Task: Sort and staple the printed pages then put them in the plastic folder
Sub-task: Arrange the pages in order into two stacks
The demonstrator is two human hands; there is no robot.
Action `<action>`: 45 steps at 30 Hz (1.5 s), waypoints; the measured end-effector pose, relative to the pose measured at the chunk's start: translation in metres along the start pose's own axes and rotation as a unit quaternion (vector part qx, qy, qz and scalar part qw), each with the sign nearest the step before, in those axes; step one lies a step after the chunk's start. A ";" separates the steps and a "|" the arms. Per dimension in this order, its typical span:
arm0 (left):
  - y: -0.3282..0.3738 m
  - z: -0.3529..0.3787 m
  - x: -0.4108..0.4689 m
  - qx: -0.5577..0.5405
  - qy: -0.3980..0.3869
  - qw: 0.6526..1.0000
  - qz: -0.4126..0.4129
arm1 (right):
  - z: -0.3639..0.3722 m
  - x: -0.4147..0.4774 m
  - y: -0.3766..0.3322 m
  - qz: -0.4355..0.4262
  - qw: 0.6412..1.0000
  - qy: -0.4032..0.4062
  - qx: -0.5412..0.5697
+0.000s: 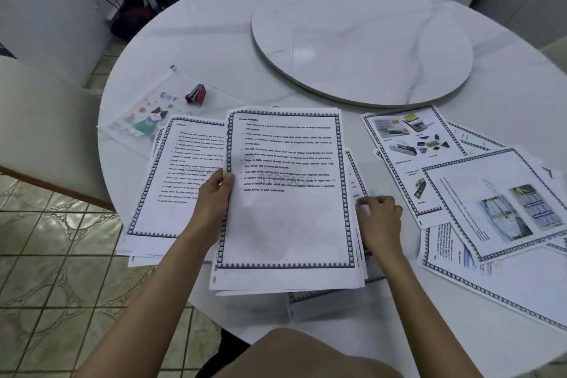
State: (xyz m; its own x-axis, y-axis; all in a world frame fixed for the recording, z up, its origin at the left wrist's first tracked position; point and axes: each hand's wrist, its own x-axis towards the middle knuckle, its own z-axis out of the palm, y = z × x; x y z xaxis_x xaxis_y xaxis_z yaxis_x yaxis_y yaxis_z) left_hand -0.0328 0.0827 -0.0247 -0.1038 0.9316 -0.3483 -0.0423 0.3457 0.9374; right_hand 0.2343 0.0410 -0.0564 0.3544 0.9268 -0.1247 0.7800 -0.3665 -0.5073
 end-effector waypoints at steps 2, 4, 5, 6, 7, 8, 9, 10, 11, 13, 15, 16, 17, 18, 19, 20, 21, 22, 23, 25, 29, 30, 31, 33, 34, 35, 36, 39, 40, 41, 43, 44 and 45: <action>0.000 0.002 -0.003 -0.003 -0.003 1.000 0.000 | -0.012 0.001 -0.009 0.028 0.988 -0.007 0.153; 0.000 0.004 -0.005 -0.002 -0.003 1.000 0.000 | -0.023 0.000 -0.022 0.045 0.958 -0.044 0.279; -0.001 0.005 -0.005 0.000 -0.005 1.000 -0.001 | -0.027 -0.001 -0.028 0.047 0.949 -0.055 0.307; -0.002 0.005 -0.005 0.000 -0.008 1.000 -0.003 | -0.028 -0.002 -0.033 0.044 0.947 -0.053 0.314; -0.003 0.006 -0.006 -0.002 -0.011 1.000 -0.007 | -0.028 -0.002 -0.037 0.042 0.950 -0.040 0.307; -0.003 0.006 -0.006 -0.005 -0.013 1.000 -0.011 | -0.027 -0.002 -0.040 0.047 0.953 -0.022 0.297; -0.004 0.006 -0.007 -0.007 -0.014 1.000 -0.014 | -0.025 -0.002 -0.042 0.053 0.955 -0.005 0.293; -0.004 0.007 -0.008 -0.008 -0.017 1.000 -0.016 | -0.024 -0.002 -0.044 0.057 0.953 0.007 0.296; -0.004 0.007 -0.009 -0.011 -0.020 1.000 -0.017 | -0.023 -0.003 -0.045 0.058 0.952 0.013 0.300; -0.004 0.007 -0.011 -0.018 -0.024 0.999 -0.023 | -0.022 -0.004 -0.047 0.054 0.950 0.014 0.306; -0.005 0.007 -0.014 -0.027 -0.027 0.998 -0.040 | -0.021 -0.004 -0.049 0.047 0.951 0.019 0.305; -0.006 0.007 -0.016 -0.031 -0.029 0.998 -0.049 | -0.021 -0.005 -0.050 0.044 0.951 0.023 0.304; -0.006 0.006 -0.017 -0.037 -0.032 0.997 -0.059 | -0.020 -0.004 -0.050 0.042 0.952 0.024 0.303; -0.007 0.006 -0.019 -0.045 -0.034 0.996 -0.068 | -0.020 -0.004 -0.050 0.042 0.952 0.026 0.304; -0.008 0.006 -0.020 -0.054 -0.036 0.995 -0.075 | -0.018 -0.004 -0.049 0.042 0.952 0.030 0.302; -0.010 0.006 -0.021 -0.062 -0.037 0.994 -0.078 | -0.017 -0.003 -0.048 0.041 0.953 0.037 0.299; -0.011 0.006 -0.022 -0.069 -0.040 0.994 -0.078 | -0.016 -0.003 -0.048 0.038 0.953 0.045 0.297; -0.013 0.007 -0.023 -0.073 -0.042 0.993 -0.076 | -0.016 -0.003 -0.048 0.036 0.953 0.055 0.295; -0.014 0.007 -0.023 -0.076 -0.043 0.994 -0.073 | -0.015 -0.002 -0.048 0.033 0.952 0.068 0.296; -0.015 0.007 -0.023 -0.080 -0.046 0.994 -0.066 | -0.013 -0.002 -0.049 0.034 0.948 0.096 0.301; -0.016 0.009 -0.022 -0.079 -0.043 0.995 -0.054 | -0.007 0.000 -0.051 0.057 0.934 0.120 0.331; -0.015 0.009 -0.022 -0.074 -0.041 0.995 -0.053 | -0.006 0.000 -0.051 0.060 0.932 0.121 0.337; -0.015 0.009 -0.022 -0.071 -0.037 0.995 -0.052 | -0.006 0.000 -0.051 0.060 0.931 0.120 0.338; -0.014 0.008 -0.021 -0.068 -0.032 0.996 -0.052 | -0.008 0.001 -0.049 0.060 0.933 0.118 0.335; -0.014 0.007 -0.020 -0.067 -0.031 0.996 -0.054 | -0.009 0.001 -0.048 0.057 0.933 0.119 0.334; -0.014 0.007 -0.020 -0.066 -0.028 0.996 -0.054 | -0.010 0.001 -0.047 0.054 0.933 0.122 0.333; -0.013 0.007 -0.020 -0.065 -0.026 0.996 -0.055 | -0.011 0.001 -0.047 0.050 0.933 0.126 0.332; -0.015 0.008 -0.019 -0.052 -0.022 0.996 -0.063 | -0.008 0.001 -0.046 0.031 0.937 0.147 0.316; -0.015 0.008 -0.019 -0.043 -0.018 0.997 -0.066 | -0.006 0.001 -0.046 0.027 0.938 0.155 0.310; -0.017 0.008 -0.017 -0.035 -0.015 0.997 -0.071 | -0.004 0.001 -0.045 0.028 0.937 0.157 0.311; -0.019 0.008 -0.015 -0.022 -0.007 0.996 -0.087 | 0.000 0.001 -0.045 0.035 0.934 0.150 0.323; -0.020 0.008 -0.014 -0.014 -0.005 0.995 -0.094 | 0.001 0.001 -0.045 0.042 0.933 0.144 0.327; -0.022 0.007 -0.013 -0.004 -0.004 0.995 -0.099 | 0.003 0.001 -0.044 0.051 0.933 0.137 0.329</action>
State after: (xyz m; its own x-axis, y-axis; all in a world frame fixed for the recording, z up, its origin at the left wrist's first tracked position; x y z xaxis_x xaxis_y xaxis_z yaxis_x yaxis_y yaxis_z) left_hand -0.0236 0.0643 -0.0405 -0.0852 0.8467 -0.5253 -0.0684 0.5210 0.8508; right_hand 0.1986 0.0588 -0.0372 0.5974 0.8016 -0.0238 0.2825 -0.2382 -0.9292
